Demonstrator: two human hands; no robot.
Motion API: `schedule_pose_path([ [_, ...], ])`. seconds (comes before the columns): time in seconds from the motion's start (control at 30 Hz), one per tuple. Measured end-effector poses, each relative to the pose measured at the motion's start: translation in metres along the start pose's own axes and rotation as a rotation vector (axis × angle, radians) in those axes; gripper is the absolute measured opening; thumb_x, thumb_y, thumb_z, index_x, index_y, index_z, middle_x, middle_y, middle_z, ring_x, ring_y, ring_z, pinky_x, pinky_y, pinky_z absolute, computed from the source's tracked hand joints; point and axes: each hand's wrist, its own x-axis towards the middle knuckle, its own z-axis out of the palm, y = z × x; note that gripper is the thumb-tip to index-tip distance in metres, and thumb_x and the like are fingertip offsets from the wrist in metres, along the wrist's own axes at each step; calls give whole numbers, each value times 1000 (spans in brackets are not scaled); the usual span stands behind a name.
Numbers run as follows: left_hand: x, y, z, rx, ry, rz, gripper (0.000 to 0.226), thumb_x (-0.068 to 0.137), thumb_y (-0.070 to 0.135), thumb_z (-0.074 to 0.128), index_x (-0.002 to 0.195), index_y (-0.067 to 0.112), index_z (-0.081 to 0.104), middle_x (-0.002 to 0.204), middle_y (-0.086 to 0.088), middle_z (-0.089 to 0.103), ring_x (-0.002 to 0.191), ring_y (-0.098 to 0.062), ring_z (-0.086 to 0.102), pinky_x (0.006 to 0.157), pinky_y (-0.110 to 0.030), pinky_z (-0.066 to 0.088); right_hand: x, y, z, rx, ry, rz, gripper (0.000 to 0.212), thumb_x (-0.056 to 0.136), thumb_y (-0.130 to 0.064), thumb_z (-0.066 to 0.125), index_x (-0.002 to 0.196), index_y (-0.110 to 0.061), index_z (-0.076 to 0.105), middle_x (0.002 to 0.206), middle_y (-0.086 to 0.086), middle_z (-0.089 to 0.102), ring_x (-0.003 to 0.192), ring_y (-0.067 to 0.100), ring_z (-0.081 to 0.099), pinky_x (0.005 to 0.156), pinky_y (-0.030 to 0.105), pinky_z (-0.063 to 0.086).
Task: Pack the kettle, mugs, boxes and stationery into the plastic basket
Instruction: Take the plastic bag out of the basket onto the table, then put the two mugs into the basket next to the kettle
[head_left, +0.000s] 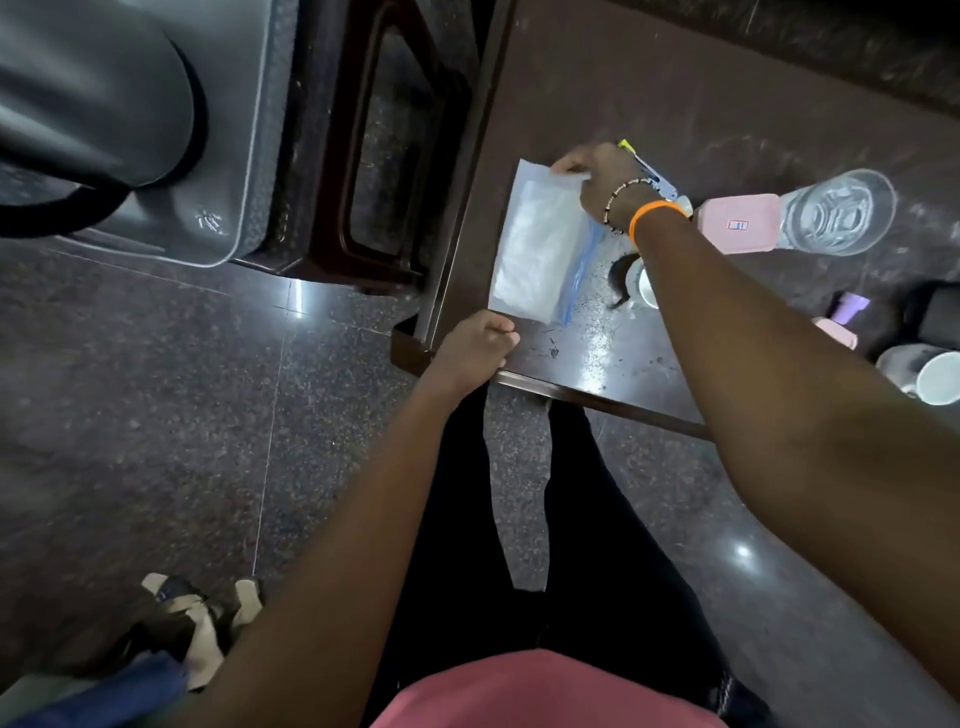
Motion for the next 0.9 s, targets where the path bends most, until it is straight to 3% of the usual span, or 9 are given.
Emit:
schedule_pose_path([
  [0.13, -1, 11, 19, -12, -22, 9, 24, 90, 19, 54, 113, 11, 59, 102, -4, 61, 78, -18, 61, 77, -29, 48, -26, 15, -7, 105, 122, 83, 49, 80, 12, 34, 115, -7, 64, 127, 14, 60, 120, 29, 53, 100, 25, 38],
  [0.23, -1, 23, 37, -2, -52, 25, 23, 90, 16, 54, 112, 9, 59, 102, -9, 62, 81, -22, 62, 89, -36, 50, -65, 31, -9, 193, 199, 41, 42, 79, 12, 37, 107, 1, 66, 121, 18, 63, 114, 32, 57, 100, 27, 38],
  [0.33, 2, 34, 57, 66, -75, 55, 23, 91, 15, 53, 113, 11, 58, 112, -15, 63, 87, -24, 62, 88, -31, 46, -109, 54, -4, 336, 308, 82, 35, 78, 12, 41, 98, 2, 68, 109, 19, 67, 98, 32, 61, 83, 22, 41],
  [0.47, 13, 47, 92, 270, -93, 157, 46, 91, 13, 52, 135, 19, 39, 118, -12, 57, 105, -20, 53, 84, -20, 34, -154, 98, 9, 457, 424, 219, 29, 77, 13, 45, 92, 1, 67, 102, 19, 69, 89, 30, 62, 75, 15, 41],
  [0.57, 26, 57, 115, 440, -152, 221, 60, 88, 7, 55, 140, 23, 29, 130, -19, 48, 121, -26, 48, 96, -30, 38, -172, 132, 18, 557, 474, 330, 27, 78, 13, 46, 91, 2, 68, 100, 20, 70, 90, 30, 63, 79, 18, 43],
  [0.67, 45, 61, 132, 645, -97, 258, 52, 86, 1, 56, 133, 13, 40, 128, -20, 52, 120, -31, 50, 99, -35, 39, -181, 158, 26, 629, 443, 414, 26, 81, 11, 46, 92, 1, 68, 101, 20, 70, 85, 23, 60, 83, 24, 46],
  [0.77, 61, 62, 140, 619, -31, 245, 35, 85, -4, 54, 120, 3, 54, 119, -20, 60, 111, -30, 56, 89, -26, 43, -183, 172, 30, 665, 425, 405, 27, 80, 12, 46, 91, 2, 68, 98, 22, 69, 87, 28, 61, 86, 34, 50],
  [0.83, 69, 62, 146, 601, 10, 222, 26, 86, -1, 55, 112, 2, 61, 115, -18, 65, 105, -29, 60, 86, -23, 43, -184, 181, 30, 692, 427, 398, 26, 81, 12, 46, 90, 3, 68, 97, 21, 70, 87, 31, 62, 82, 29, 48],
  [0.9, 71, 62, 150, 564, 47, 218, 20, 88, 2, 56, 105, 2, 66, 110, -19, 68, 99, -30, 64, 90, -30, 48, -185, 187, 28, 735, 426, 409, 25, 81, 11, 45, 89, 3, 68, 96, 21, 69, 80, 24, 58, 75, 24, 45],
])
